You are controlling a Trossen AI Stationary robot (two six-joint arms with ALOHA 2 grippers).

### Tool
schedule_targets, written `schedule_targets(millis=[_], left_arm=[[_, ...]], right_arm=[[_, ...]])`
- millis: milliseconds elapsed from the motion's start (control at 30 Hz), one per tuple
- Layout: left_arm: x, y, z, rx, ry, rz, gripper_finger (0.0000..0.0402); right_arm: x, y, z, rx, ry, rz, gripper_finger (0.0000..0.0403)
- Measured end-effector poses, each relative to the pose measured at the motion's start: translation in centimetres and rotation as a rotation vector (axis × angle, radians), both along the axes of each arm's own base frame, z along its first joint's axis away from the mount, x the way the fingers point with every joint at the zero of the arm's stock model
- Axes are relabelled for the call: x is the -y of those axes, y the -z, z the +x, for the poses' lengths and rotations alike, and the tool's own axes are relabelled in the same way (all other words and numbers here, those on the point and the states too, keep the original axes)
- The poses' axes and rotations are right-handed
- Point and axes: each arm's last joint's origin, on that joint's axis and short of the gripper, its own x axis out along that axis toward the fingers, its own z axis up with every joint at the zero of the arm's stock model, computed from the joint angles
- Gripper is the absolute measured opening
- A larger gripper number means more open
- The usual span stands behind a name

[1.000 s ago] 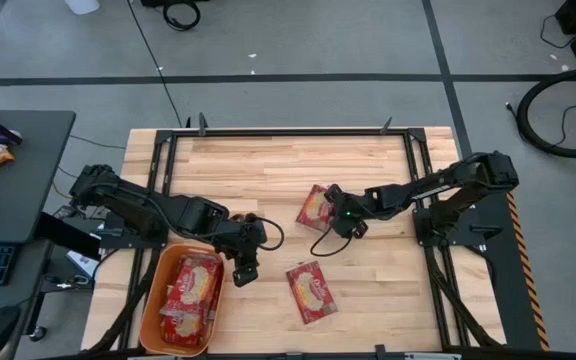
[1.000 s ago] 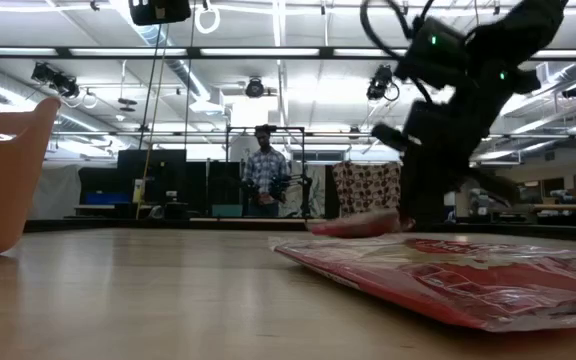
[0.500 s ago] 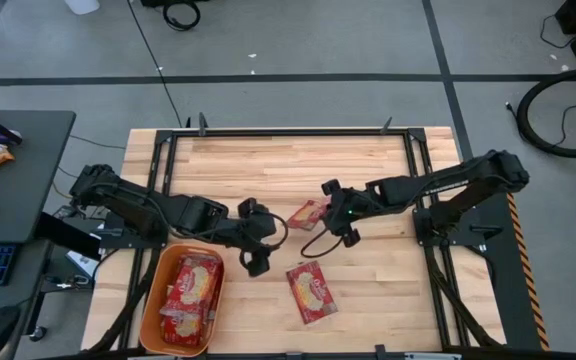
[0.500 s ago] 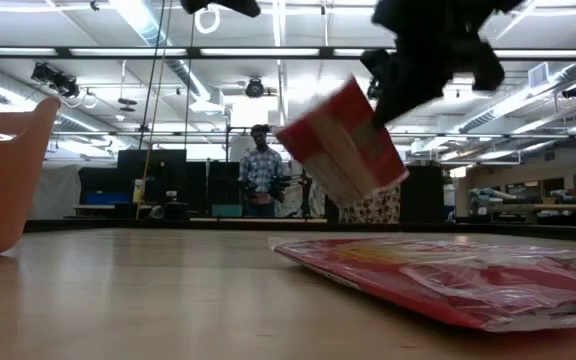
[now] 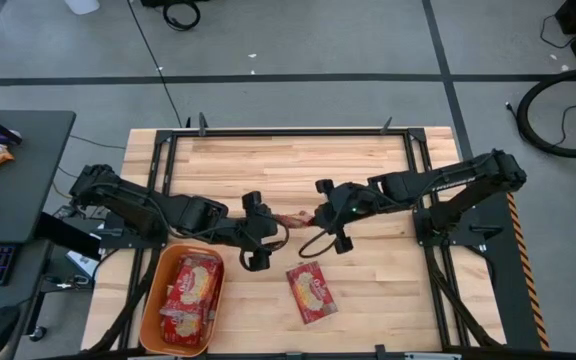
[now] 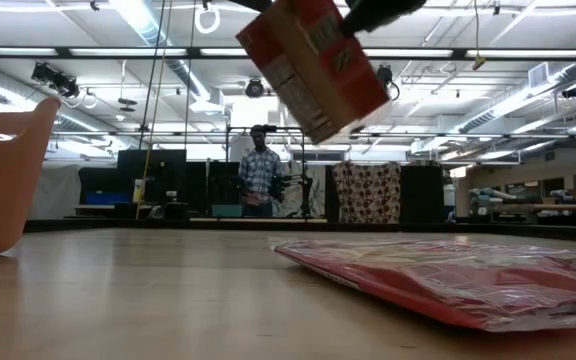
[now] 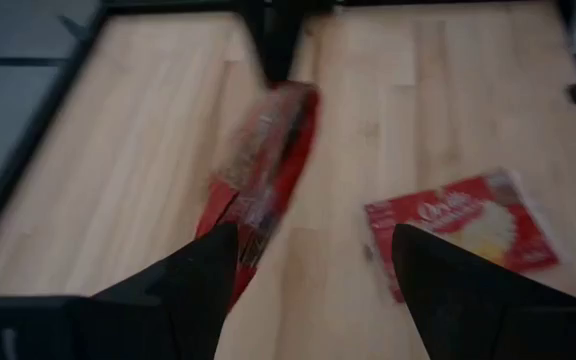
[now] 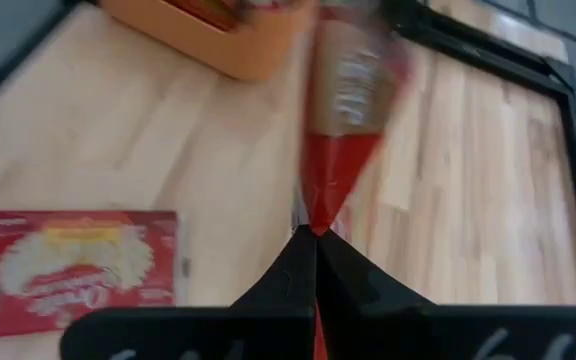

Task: Sort popcorn bags into baskets
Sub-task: Put the red popcorn bag into the orange container

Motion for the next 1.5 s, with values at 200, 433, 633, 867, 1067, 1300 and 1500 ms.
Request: schedule_targets(millis=[200, 433, 633, 867, 1067, 1300, 1500], left_arm=[[-0.2, -0.1, 0.1, 0.009, -0.009, 0.074, 0.0253], [0.0, -0.5, 0.4, 0.056, 0.013, 0.087, 0.0241], [-0.3, -0.5, 0.6, 0.056, 0.024, 0.062, 0.0240], [-0.1, -0.5, 0.6, 0.056, 0.035, -0.046, 0.0213], [-0.1, -0.5, 0.5, 0.063, 0.003, -0.132, 0.0126], [0.1, -1.3, -0.5, 0.077, -0.006, -0.203, 0.0029], [-0.3, -2.2, -1.9, 0.063, -0.039, -0.237, 0.0028]], right_arm=[[-1.3, -0.6, -0.1, 0.018, -0.065, 0.053, 0.0002], [-1.5, -0.3, -0.4, -0.027, -0.029, 0.084, 0.0002], [-1.5, -0.7, 0.0, 0.030, -0.036, 0.092, 0.0002], [-1.7, -1.7, 0.7, 0.158, -0.037, 0.130, 0.0002], [-1.8, -2.2, 0.9, 0.210, -0.048, 0.130, 0.0013], [-1.7, -2.3, 0.9, 0.221, -0.042, 0.133, 0.0047], [-1.1, -2.9, 0.6, 0.248, 0.023, 0.114, 0.0116]])
